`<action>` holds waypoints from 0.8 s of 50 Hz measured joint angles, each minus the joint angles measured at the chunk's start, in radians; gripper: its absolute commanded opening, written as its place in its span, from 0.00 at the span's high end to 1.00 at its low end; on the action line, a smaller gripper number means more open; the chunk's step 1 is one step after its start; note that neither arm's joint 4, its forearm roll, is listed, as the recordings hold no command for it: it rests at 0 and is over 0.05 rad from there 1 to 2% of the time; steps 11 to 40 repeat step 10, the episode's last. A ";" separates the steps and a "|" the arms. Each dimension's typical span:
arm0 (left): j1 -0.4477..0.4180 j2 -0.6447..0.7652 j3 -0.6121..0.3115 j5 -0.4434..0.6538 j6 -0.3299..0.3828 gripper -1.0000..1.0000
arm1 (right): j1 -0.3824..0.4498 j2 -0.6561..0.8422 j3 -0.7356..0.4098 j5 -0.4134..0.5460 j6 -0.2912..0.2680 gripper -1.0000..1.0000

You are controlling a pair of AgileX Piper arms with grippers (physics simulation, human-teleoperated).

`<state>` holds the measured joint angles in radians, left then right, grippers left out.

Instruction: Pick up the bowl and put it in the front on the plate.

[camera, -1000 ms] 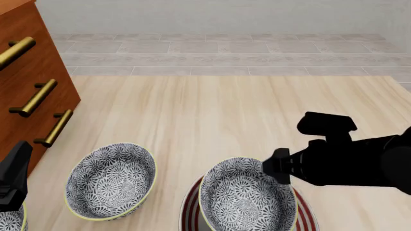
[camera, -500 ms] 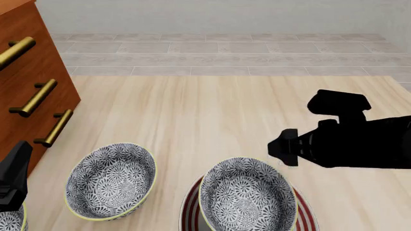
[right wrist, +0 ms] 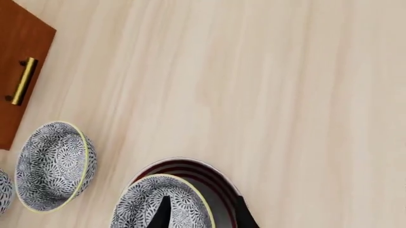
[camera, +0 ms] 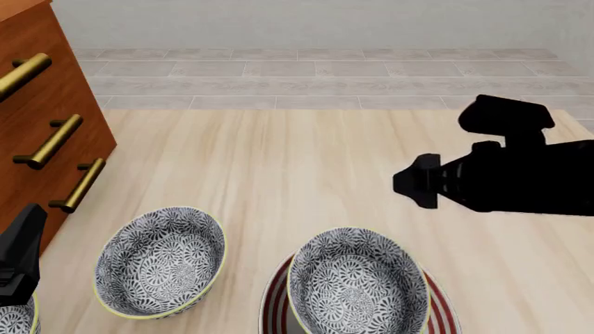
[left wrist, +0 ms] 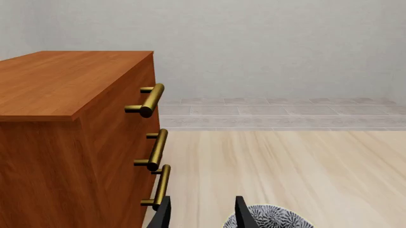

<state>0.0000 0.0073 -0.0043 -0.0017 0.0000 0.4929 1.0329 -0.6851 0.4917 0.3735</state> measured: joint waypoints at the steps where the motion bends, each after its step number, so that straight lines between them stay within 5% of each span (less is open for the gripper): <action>1: 0.000 0.000 0.000 0.000 0.000 0.00 | -0.001 0.000 -0.001 -0.003 0.000 0.00; 40: 0.000 0.000 0.000 0.000 0.000 0.00 | -0.013 -0.007 -0.020 -0.021 0.002 0.00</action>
